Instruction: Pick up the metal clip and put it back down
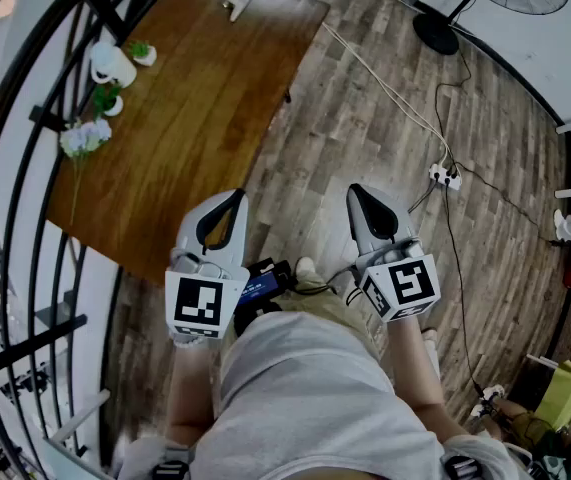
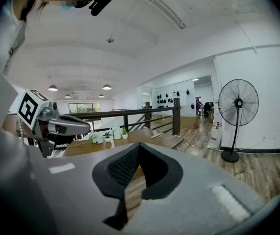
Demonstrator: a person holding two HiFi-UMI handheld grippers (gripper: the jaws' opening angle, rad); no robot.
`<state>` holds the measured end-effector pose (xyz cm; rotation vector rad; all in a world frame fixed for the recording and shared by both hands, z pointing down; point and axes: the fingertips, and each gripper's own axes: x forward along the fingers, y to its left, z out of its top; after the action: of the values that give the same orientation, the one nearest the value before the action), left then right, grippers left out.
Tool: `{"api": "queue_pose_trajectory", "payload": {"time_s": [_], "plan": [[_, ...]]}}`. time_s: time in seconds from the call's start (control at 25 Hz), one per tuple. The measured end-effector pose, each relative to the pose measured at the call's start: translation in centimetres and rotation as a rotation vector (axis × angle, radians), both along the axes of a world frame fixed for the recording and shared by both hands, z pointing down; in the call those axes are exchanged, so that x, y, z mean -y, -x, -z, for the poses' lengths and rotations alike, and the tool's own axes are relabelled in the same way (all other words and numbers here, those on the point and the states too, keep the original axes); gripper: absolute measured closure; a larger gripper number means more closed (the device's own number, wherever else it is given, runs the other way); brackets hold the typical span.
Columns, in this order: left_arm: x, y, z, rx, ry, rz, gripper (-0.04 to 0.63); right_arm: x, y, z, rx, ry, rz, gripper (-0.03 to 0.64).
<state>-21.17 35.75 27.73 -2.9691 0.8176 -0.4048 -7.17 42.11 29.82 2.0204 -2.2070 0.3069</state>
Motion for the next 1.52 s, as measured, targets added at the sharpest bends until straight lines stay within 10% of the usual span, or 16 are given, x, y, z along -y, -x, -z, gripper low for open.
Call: {"api": "queue_pose_trajectory", "payload": {"time_s": [1.24,1.52], "plan": [[-1.1,-1.5,1.0,-0.051,0.009,0.011,0.557,-0.8,-0.9,1.2,0.033,-0.047,0.007,0.612],[-1.1,-2.4,1.2,-0.048,0.001,0.019,0.491,-0.5,-1.7,1.3,0.061,-0.056,0.021,0.499]]}}
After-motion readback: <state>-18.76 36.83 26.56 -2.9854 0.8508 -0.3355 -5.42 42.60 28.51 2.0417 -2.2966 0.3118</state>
